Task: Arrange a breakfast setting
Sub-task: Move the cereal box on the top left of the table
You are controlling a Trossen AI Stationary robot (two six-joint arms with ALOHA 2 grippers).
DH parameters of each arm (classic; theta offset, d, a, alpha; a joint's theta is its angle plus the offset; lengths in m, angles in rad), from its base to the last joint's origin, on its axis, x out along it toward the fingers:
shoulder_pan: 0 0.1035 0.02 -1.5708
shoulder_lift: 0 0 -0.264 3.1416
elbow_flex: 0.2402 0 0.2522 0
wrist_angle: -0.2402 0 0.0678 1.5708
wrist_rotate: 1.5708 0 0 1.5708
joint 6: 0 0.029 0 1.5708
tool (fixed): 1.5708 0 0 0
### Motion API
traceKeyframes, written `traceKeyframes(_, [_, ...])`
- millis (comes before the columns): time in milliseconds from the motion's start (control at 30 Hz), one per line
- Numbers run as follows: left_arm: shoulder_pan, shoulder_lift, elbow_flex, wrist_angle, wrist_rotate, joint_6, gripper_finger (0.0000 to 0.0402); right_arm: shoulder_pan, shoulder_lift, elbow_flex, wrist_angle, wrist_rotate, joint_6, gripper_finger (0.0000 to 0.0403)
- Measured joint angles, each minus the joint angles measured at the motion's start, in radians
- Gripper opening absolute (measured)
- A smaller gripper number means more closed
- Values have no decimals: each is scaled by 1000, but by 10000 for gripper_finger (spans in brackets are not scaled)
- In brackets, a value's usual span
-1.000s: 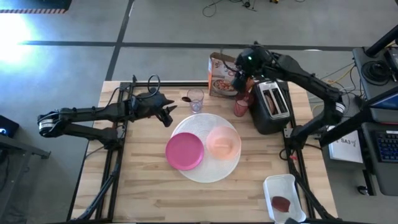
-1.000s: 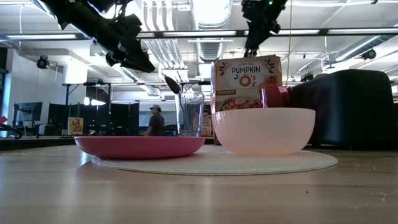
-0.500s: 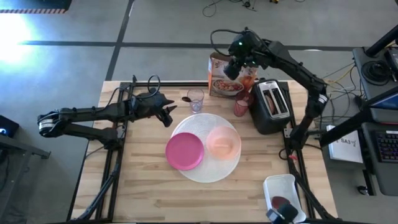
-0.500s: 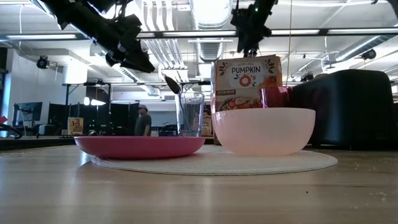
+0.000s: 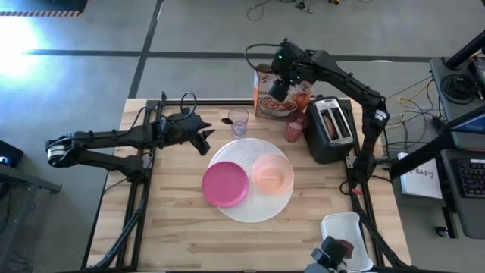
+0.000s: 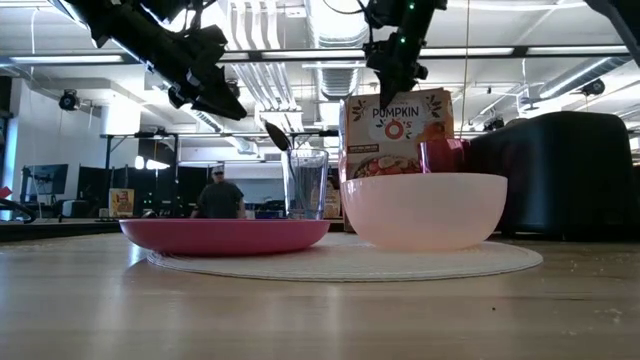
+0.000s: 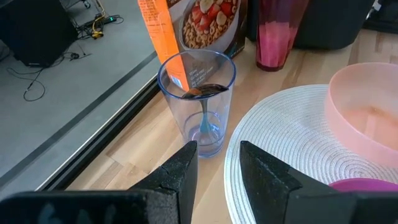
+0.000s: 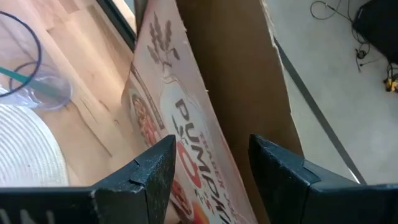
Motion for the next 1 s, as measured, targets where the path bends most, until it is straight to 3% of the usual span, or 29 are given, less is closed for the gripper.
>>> traceKeyframes(200, [0, 0, 0, 0, 0, 0, 103, 0, 4, 0, -30, -9, -26, 173])
traceKeyframes(467, [0, 0, 0, 0, 1, 0, 103, -1, 3, -1, -54, -12, -50, 90])
traceKeyframes(733, [0, 0, 0, 0, 22, -1, 103, -4, 4, -1, -55, -131, -69, 19])
traceKeyframes(1000, [0, -1, 0, 1, 22, 0, 103, -5, 5, -2, -21, -132, -104, 9])
